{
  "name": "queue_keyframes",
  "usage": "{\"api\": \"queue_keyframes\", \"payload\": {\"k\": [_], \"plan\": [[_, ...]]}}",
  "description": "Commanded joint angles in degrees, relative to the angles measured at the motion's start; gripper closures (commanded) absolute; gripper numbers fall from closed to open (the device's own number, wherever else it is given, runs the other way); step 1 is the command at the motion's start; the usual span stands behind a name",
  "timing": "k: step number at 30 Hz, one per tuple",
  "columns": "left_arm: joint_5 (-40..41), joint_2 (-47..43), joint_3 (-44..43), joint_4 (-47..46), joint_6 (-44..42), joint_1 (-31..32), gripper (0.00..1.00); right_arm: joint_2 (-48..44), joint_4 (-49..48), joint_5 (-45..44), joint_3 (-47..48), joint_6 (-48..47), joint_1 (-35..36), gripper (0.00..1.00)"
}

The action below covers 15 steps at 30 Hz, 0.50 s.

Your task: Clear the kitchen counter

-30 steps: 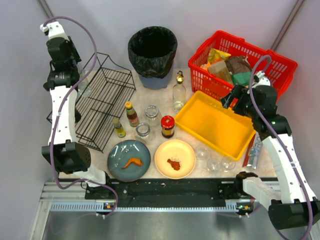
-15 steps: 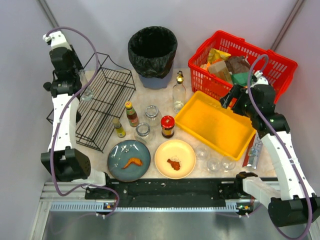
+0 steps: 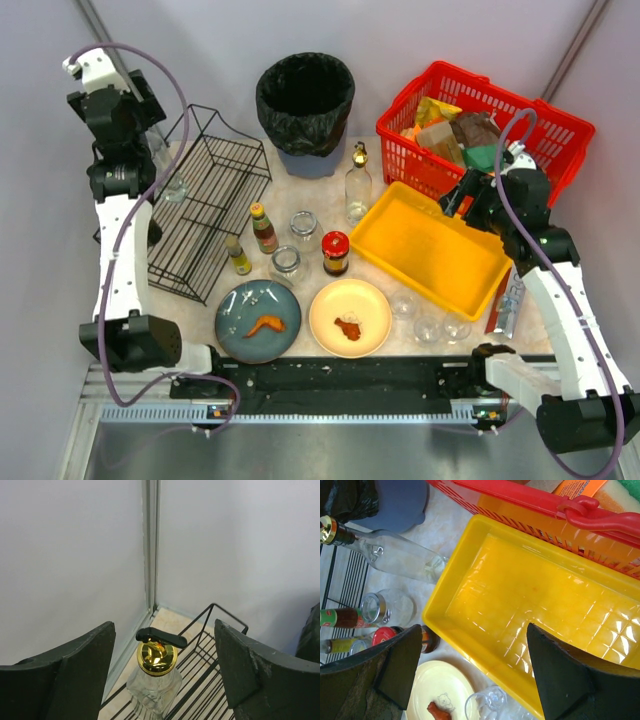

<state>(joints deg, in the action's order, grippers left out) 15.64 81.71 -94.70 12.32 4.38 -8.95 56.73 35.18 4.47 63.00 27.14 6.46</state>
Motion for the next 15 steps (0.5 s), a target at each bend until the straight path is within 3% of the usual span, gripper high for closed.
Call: {"api": "queue_keyframes", "payload": {"k": [1, 5, 7, 12, 15], "plan": [[0.6, -4.5, -5.2, -0.5, 1.7, -0.3, 0.16, -1.4, -1.8, 1.2, 1.7, 0.5, -0.8, 0.16], [-2.5, -7.4, -7.0, 2.5, 4.5, -0.3, 0.15, -1.6, -1.9, 1.4, 2.4, 0.0, -0.7, 0.16], [-7.8, -9.0, -7.3, 3.8, 5.3, -0.3, 0.14, -1.9, -1.7, 1.2, 2.6, -0.5, -0.7, 0.16], [-31.1, -9.2, -10.7, 10.4, 9.3, -0.3, 0.1, -1.6, -1.4, 1.9, 3.2, -1.1, -0.7, 0.14], [-39.6, -10.8, -7.3, 9.1, 14.1, 0.5, 0.1, -1.2, -1.4, 4.0, 3.3, -1.6, -0.7, 0.14]]}}
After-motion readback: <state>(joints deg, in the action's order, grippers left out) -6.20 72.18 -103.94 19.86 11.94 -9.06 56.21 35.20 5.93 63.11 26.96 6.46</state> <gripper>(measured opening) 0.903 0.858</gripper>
